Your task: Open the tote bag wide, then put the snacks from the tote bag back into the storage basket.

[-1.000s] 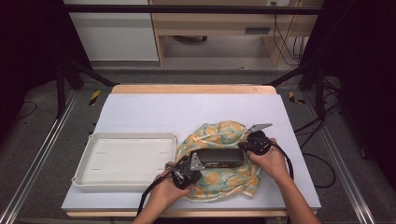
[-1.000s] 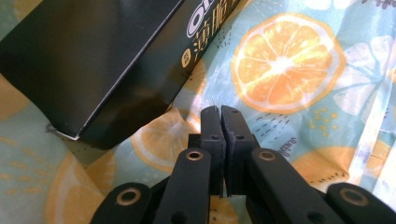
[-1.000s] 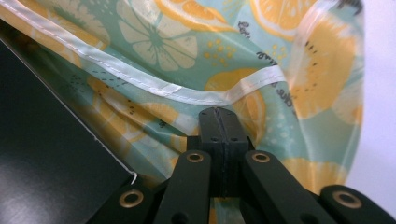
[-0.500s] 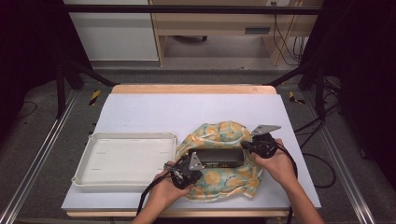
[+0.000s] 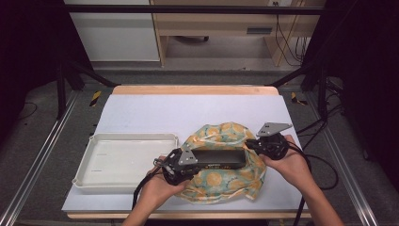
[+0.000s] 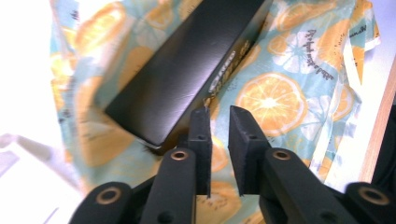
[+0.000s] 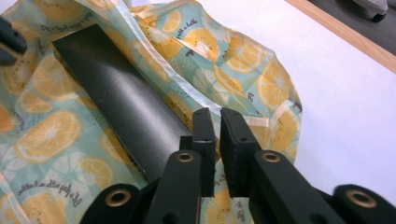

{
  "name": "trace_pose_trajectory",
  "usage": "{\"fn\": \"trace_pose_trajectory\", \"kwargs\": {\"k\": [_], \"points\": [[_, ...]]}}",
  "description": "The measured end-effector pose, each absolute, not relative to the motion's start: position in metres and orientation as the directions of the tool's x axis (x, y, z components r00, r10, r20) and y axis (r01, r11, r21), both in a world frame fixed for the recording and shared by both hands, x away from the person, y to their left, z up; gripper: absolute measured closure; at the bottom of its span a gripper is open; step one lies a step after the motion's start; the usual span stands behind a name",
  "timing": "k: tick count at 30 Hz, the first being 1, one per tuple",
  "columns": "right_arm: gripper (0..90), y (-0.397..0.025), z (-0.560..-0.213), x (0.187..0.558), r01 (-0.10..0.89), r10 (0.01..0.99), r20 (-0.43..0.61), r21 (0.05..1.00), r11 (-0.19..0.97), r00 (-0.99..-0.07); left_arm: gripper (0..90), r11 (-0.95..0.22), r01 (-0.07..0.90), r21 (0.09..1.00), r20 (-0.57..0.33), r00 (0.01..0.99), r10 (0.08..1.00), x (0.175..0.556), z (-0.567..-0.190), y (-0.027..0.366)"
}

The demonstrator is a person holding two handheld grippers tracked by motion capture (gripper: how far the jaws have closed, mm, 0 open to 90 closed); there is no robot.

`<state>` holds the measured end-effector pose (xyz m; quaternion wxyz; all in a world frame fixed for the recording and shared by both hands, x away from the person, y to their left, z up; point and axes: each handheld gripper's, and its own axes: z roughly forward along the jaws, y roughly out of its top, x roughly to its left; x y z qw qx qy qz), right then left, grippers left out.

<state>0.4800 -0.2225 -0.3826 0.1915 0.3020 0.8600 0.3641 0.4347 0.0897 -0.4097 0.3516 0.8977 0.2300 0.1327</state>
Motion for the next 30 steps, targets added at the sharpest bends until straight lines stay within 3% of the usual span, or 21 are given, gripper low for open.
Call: {"fn": "trace_pose_trajectory", "kwargs": {"k": [6,13,18,24,30], "points": [[71.8,-0.216,-0.378,0.484,0.370,0.618,-0.129,0.700,0.611,-0.775,62.6,-0.649,0.314,0.692,0.104,0.848,0.521,0.437,-0.400,0.103],[47.1,-0.204,-0.379,0.488,0.380,0.570,-0.105,0.646,0.662,-0.815,38.1,-0.630,0.339,0.699,0.099,0.826,0.555,0.443,-0.395,0.118],[33.8,-0.203,-0.383,0.493,0.382,0.560,-0.078,0.653,0.654,-0.825,28.9,-0.612,0.365,0.702,0.092,0.805,0.586,0.445,-0.395,0.131],[32.2,-0.203,-0.385,0.496,0.374,0.536,-0.083,0.628,0.682,-0.840,17.6,-0.617,0.373,0.693,0.102,0.797,0.595,0.448,-0.394,0.145],[34.1,-0.205,-0.383,0.499,0.343,0.500,-0.124,0.587,0.733,-0.857,12.9,-0.602,0.373,0.706,0.099,0.790,0.606,0.450,-0.389,0.155]]}}
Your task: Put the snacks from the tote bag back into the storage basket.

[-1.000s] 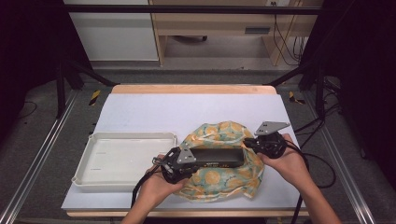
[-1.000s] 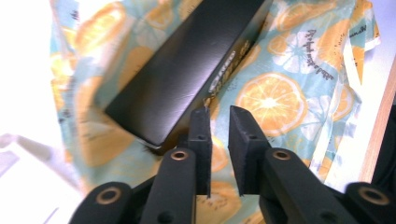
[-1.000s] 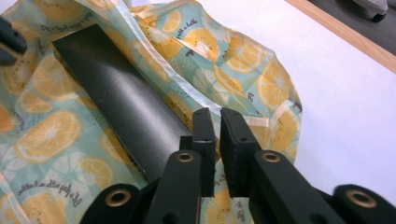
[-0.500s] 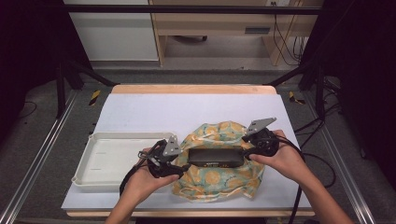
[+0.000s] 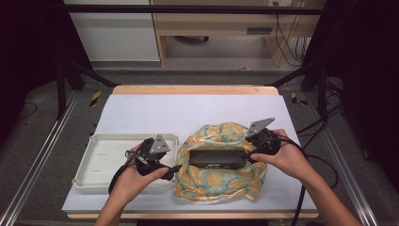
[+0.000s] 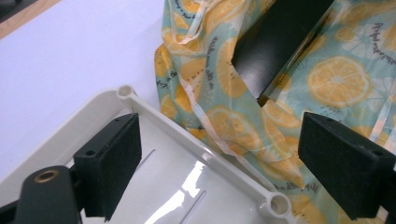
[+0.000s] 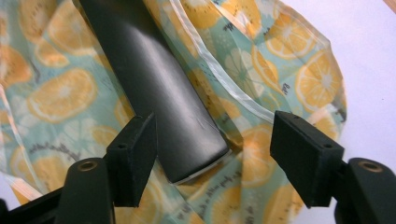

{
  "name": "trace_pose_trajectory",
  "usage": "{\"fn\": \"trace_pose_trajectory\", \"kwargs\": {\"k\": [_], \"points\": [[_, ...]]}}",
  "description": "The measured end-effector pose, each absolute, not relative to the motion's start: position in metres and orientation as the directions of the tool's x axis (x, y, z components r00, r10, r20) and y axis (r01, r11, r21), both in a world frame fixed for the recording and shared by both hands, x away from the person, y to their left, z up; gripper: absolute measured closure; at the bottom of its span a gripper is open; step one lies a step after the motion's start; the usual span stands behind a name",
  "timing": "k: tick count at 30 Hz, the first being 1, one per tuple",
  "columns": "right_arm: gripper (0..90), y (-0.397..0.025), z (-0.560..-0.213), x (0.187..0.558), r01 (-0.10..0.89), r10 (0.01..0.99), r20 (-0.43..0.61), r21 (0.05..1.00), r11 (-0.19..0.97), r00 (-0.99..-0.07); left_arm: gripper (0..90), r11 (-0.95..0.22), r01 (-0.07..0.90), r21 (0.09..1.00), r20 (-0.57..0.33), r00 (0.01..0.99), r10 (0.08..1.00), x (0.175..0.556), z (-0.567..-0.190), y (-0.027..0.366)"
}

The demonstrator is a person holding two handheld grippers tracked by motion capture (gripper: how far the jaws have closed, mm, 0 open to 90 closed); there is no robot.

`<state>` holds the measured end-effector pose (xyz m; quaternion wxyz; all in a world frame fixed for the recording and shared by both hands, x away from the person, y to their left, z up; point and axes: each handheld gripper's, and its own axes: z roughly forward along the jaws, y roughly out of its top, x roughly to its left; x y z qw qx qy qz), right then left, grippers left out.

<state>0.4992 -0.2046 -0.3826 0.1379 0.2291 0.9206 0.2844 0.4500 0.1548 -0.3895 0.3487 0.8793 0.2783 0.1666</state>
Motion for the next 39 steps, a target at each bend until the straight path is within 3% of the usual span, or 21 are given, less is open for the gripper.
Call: {"fn": "trace_pose_trajectory", "kwargs": {"k": [10,26,39], "points": [[37.6,-0.197,-0.382,0.507,0.298,0.415,-0.137,0.504,0.811,-0.899,10.7,-0.616,0.366,0.698,0.110,0.795,0.597,0.450,-0.388,0.165],[33.4,-0.178,-0.406,0.510,0.216,0.281,-0.135,0.365,0.906,-0.950,10.6,-0.634,0.367,0.681,0.107,0.806,0.582,0.449,-0.387,0.170],[36.2,-0.167,-0.418,0.517,0.214,0.250,-0.087,0.299,0.930,-0.964,10.7,-0.637,0.369,0.676,0.104,0.809,0.579,0.452,-0.388,0.173]]}}
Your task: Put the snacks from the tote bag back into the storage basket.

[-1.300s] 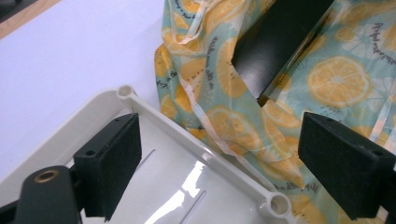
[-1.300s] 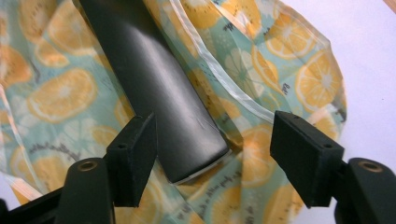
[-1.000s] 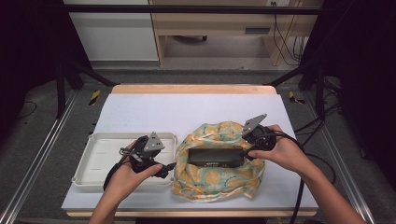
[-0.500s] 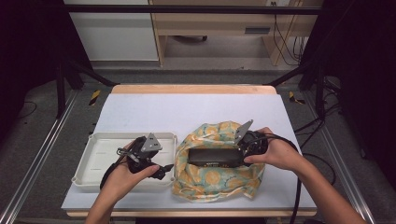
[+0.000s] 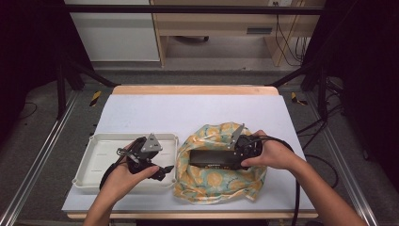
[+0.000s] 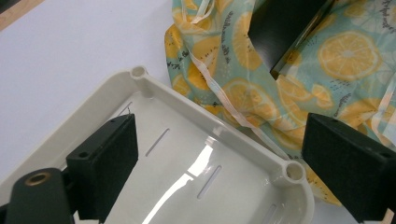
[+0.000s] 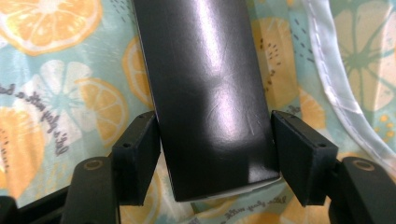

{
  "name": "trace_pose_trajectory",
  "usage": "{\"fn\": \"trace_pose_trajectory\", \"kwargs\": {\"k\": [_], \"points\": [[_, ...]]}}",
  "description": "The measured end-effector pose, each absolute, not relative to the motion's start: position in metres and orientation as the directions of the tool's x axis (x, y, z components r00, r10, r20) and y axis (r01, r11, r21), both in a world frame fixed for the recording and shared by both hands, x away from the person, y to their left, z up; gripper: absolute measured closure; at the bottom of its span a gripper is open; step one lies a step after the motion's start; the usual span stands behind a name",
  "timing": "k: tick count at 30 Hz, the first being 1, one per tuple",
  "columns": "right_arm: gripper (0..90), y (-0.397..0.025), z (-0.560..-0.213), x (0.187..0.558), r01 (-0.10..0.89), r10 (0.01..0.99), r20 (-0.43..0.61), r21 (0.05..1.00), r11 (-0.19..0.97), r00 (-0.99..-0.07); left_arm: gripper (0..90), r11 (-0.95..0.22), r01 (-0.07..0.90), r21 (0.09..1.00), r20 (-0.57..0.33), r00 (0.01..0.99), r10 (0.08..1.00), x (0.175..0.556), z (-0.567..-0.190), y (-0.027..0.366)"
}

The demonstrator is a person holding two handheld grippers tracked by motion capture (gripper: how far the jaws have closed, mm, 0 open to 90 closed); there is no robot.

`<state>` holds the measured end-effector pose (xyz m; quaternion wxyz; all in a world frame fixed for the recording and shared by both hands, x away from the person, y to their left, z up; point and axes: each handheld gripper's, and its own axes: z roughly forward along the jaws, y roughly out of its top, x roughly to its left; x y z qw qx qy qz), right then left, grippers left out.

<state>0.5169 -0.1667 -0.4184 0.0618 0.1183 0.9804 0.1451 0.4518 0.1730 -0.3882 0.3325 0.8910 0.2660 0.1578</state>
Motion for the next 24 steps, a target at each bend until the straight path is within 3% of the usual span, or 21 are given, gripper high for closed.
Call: {"fn": "trace_pose_trajectory", "kwargs": {"k": [11,24], "points": [[35.2,-0.162,-0.431,0.519,0.217,0.241,-0.062,0.261,0.941,-0.969,10.7,-0.643,0.372,0.669,0.109,0.807,0.581,0.450,-0.387,0.173],[41.7,-0.162,-0.432,0.518,0.169,0.194,-0.085,0.245,0.955,-0.977,10.7,-0.662,0.378,0.648,0.125,0.804,0.581,0.444,-0.383,0.175]]}}
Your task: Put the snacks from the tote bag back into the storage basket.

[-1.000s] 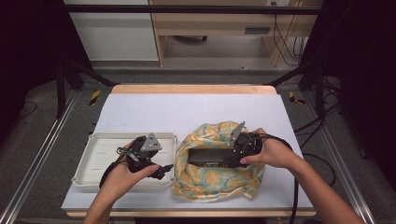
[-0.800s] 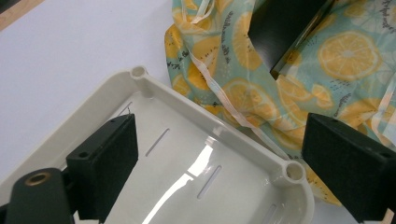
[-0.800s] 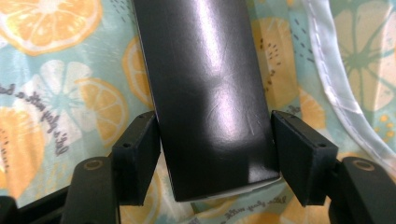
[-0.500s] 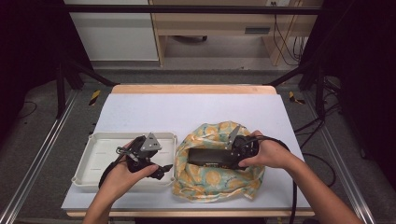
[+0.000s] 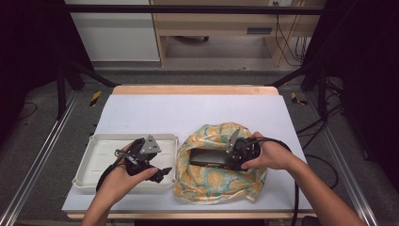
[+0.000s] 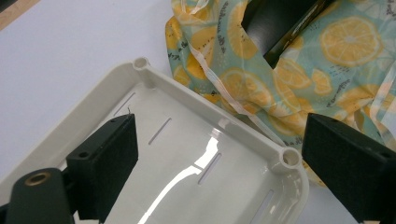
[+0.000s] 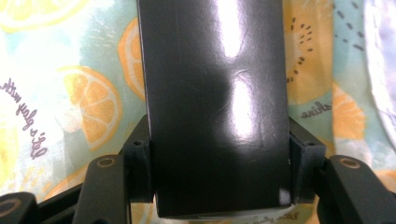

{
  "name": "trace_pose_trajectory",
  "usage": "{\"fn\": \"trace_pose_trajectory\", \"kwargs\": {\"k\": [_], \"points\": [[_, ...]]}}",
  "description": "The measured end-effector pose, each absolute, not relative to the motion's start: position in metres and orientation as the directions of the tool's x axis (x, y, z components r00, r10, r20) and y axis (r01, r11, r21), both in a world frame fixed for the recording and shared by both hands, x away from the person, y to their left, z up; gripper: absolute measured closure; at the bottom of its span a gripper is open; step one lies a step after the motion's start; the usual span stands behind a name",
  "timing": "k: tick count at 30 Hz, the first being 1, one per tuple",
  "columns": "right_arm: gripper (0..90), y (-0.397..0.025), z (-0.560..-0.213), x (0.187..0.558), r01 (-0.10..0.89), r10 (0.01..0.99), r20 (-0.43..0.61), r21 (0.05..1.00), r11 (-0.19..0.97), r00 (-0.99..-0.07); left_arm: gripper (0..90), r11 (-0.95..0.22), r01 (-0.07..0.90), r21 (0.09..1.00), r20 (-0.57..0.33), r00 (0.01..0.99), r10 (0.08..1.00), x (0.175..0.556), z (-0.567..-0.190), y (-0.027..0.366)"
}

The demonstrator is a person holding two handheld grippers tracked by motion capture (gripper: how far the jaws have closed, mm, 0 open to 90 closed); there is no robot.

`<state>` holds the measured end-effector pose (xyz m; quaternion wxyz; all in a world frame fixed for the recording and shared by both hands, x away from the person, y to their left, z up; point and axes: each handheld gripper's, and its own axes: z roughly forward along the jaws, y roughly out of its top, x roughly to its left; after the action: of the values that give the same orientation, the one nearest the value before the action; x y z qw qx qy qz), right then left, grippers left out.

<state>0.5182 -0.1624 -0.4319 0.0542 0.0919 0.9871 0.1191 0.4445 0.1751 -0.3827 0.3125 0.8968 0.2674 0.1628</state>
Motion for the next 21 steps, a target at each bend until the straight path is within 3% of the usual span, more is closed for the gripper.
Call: {"fn": "trace_pose_trajectory", "kwargs": {"k": [21], "points": [[43.3,-0.176,-0.400,0.502,0.117,0.178,-0.159,0.333,0.935,-0.971,10.7,-0.698,0.366,0.615,0.148,0.816,0.559,0.455,-0.363,0.170]]}}
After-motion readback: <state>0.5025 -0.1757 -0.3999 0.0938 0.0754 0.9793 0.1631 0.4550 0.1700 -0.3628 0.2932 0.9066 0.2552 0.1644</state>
